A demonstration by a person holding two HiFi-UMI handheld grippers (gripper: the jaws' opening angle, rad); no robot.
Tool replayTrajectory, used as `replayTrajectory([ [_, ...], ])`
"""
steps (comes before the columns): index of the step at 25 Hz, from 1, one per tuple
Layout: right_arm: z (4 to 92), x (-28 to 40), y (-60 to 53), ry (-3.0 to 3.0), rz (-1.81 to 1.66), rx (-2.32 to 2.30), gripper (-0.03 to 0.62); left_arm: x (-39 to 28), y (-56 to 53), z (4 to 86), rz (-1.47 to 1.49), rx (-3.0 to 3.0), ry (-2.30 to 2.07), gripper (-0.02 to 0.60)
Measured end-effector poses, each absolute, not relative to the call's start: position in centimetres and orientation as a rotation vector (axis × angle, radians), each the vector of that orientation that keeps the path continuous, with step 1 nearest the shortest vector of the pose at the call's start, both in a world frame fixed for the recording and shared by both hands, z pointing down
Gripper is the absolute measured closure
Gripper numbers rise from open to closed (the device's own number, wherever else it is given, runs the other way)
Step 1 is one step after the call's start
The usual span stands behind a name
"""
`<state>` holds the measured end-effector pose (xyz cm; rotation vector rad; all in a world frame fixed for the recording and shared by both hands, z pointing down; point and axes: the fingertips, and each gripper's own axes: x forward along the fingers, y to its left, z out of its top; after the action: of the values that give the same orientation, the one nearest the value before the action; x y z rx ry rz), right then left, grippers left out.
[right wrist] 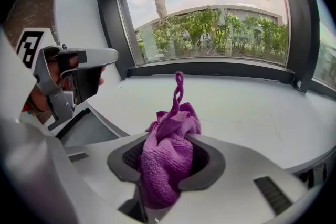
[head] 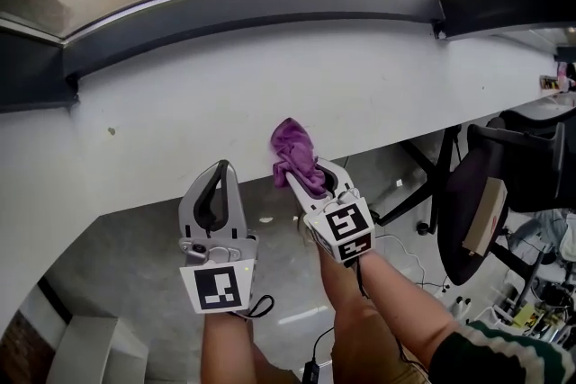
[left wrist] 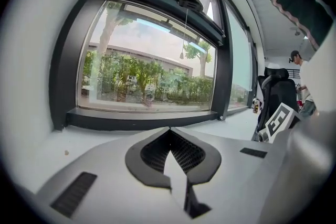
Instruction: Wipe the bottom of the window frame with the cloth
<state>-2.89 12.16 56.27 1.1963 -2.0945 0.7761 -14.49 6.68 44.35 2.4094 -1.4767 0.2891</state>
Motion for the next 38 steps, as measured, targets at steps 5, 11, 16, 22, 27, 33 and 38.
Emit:
replayTrajectory([
  [5, 56.2, -5.6, 12.1, -2.105, 0.764, 1.151, 0.445, -17.6, 6.9, 44.2, 0.293, 2.375, -1.526, 0.575],
  [11, 56.1, -9.3, 12.1, -2.13, 0.747, 1.09, 0.445, -21.6, 6.9, 43.9, 0.295, 2.34, -1.596, 0.575],
  [16, 56.0, -12.7, 12.0, -2.155, 0.729, 1.02, 0.445, -25.0, 7.5, 44.0, 0.305, 2.295, -1.653, 0.575],
  [22, 56.0, -16.6, 11.9, -2.182, 0.709, 0.961, 0.445, -29.1, 8.1, 44.1, 0.314, 2.249, -1.712, 0.575],
  [27, 56.0, -19.8, 12.1, -2.204, 0.708, 0.919, 0.445, -32.0, 8.6, 44.0, 0.318, 2.214, -1.758, 0.575],
  [33, 55.9, -23.1, 12.6, -2.228, 0.709, 0.876, 0.445, -35.0, 8.9, 43.7, 0.306, 2.19, -1.808, 0.575],
  [38, 56.0, -25.3, 12.7, -2.247, 0.688, 0.84, 0.445, -37.0, 9.6, 44.1, 0.316, 2.162, -1.834, 0.575],
])
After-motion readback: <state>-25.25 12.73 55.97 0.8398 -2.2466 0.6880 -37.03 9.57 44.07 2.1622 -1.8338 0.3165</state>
